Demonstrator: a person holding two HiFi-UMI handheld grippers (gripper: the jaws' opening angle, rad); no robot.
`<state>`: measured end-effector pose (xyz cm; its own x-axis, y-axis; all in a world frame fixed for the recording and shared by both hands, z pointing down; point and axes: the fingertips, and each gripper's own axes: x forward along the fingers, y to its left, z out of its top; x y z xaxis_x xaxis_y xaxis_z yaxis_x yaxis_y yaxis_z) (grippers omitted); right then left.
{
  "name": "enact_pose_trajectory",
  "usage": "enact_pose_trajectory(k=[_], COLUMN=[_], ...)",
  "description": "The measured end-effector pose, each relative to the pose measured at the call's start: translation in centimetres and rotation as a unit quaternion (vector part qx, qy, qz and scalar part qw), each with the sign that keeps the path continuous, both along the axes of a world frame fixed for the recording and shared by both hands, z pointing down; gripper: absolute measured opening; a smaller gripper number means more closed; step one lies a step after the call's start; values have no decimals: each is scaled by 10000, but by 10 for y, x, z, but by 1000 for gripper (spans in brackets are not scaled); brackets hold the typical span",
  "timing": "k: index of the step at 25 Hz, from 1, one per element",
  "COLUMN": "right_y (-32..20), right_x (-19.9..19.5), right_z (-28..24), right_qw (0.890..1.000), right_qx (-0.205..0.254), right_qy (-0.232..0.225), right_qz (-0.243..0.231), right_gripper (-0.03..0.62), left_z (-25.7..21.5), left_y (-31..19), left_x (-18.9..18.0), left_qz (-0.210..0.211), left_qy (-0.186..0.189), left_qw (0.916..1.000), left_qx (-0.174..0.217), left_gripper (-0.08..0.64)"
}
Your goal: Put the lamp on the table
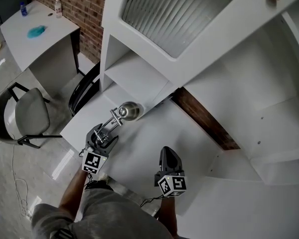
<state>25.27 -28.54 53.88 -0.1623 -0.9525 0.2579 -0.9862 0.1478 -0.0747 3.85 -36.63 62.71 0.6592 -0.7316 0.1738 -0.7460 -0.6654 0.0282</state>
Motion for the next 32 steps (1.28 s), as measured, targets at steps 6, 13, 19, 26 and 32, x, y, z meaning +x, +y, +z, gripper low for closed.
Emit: enact_pose_trajectory(k=[6,13,19,26,32], right_y=[21,46,67,97,124], right_x=[-3,0,-6,-11,-13], right_z=[-1,-5,-10,-12,-22], right_qw=[10000,10000,9999,9997,9993], right_qx=[8,57,147,232,364], right_qy=[-14,-44,-88,-105,-62], right_qz=[-31,47,1,-30,-50], right_gripper=[23,22,22,23,23], left_z=[-6,-17,-35,-63,-86], left_y=[11,37,58,93,126], left_x=[-11,-14,-23,-23,-22], left_qz=[-283,-309,-387,-295,-134], left_qy=[-87,-109,-114,-104,-5], left_qw=[9995,9994,9990,9990,9998], left_qx=[103,111,181,326,127], left_gripper=[331,331,330,269,179])
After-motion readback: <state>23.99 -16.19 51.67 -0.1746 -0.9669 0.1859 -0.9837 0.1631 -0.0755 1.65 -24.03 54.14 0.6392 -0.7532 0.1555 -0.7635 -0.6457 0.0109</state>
